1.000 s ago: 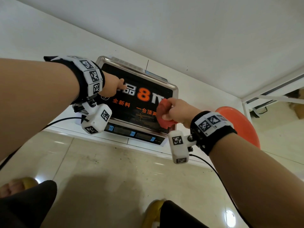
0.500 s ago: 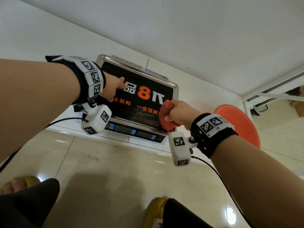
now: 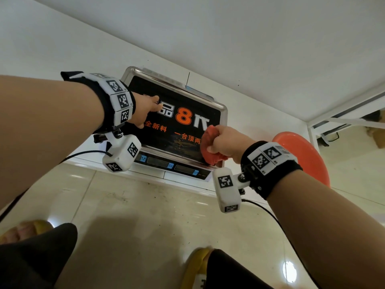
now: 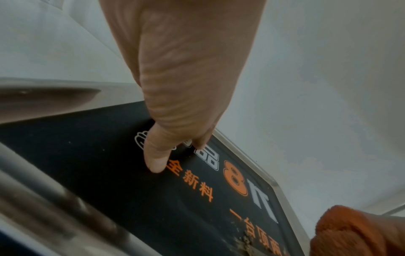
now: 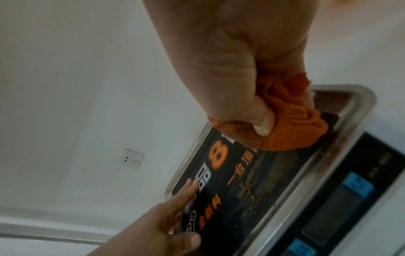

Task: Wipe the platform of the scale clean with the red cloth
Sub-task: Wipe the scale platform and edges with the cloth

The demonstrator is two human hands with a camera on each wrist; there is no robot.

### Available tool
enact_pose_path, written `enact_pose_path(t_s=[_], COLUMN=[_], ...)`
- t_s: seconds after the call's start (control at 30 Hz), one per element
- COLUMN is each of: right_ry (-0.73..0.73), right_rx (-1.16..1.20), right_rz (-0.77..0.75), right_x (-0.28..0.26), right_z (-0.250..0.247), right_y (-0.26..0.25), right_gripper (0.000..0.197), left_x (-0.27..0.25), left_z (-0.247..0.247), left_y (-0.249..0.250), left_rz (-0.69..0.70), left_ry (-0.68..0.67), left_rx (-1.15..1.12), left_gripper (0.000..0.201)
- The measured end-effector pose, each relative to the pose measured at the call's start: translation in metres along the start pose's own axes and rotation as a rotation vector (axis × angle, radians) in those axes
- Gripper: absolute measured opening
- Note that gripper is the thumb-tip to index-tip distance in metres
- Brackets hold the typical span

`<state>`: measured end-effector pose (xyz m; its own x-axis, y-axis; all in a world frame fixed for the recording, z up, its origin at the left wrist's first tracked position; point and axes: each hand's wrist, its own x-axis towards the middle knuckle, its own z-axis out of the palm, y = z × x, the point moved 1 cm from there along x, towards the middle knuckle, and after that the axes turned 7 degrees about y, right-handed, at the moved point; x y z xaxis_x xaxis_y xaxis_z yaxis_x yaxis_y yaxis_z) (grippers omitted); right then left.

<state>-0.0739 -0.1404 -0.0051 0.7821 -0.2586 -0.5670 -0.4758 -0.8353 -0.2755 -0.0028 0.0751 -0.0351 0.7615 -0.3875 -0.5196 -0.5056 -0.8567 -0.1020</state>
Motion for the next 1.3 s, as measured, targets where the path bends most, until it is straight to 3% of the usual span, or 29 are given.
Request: enact_pose_path(t_s=[0.17, 0.23, 0.27, 0.4, 0.5, 0.6, 0.67, 0.8, 0.97, 1.07, 1.17, 1.3], right_ry=[-0.046, -0.058, -0.066, -0.067, -0.031, 0.141, 0.257, 0.191, 0.058, 0.209, 0.310, 0.296], right_rx=[-0.072, 0.004, 0.056, 0.392, 0.471, 0.295, 0.140, 0.032, 0.244, 0.259, 0.131, 0.111], right_rz=[0.120, 0.160, 0.162, 0.151, 0.139, 0.072, 0.067, 0.029, 0.008, -0.016, -0.037, -0.087], right_x=[-0.010, -0.012, -0.011, -0.007, 0.003, 0.011, 0.013, 0.004, 0.011, 0.024, 0.026, 0.018], right_z=[-0.005, 0.003, 0.009, 0.031, 0.024, 0.009, 0.008, 0.025, 0.019, 0.000, -0.008, 0.009], right_y=[0.010, 0.009, 0.008, -0.007, -0.010, 0.003, 0.014, 0.010, 0.000, 0.002, 0.005, -0.001], right_gripper=[0.008, 0.013, 0.006, 0.036, 0.036, 0.020, 0.020, 0.021, 0.039, 0.032, 0.028, 0.019], left_x=[0.000, 0.001, 0.001, 0.000, 0.000, 0.001, 0.001, 0.002, 0.001, 0.002, 0.002, 0.003], left_z=[0.001, 0.002, 0.002, 0.001, 0.002, 0.004, 0.004, 0.006, 0.004, 0.007, 0.010, 0.010], left_y=[0.000, 0.001, 0.002, 0.004, 0.002, 0.000, -0.001, -0.001, 0.000, -0.006, -0.011, -0.012], left_rz=[0.007, 0.006, 0.003, 0.001, 0.001, 0.004, 0.010, 0.027, 0.016, -0.004, -0.058, -0.075], left_ry=[-0.007, -0.013, -0.013, 0.004, 0.004, 0.004, 0.010, 0.030, 0.053, 0.041, 0.048, 0.067], left_rx=[0.000, 0.018, 0.025, 0.034, 0.027, 0.014, 0.004, -0.010, -0.010, -0.047, -0.099, -0.116], left_gripper=[0.088, 0.089, 0.089, 0.090, 0.091, 0.094, 0.094, 0.092, 0.089, 0.091, 0.096, 0.097])
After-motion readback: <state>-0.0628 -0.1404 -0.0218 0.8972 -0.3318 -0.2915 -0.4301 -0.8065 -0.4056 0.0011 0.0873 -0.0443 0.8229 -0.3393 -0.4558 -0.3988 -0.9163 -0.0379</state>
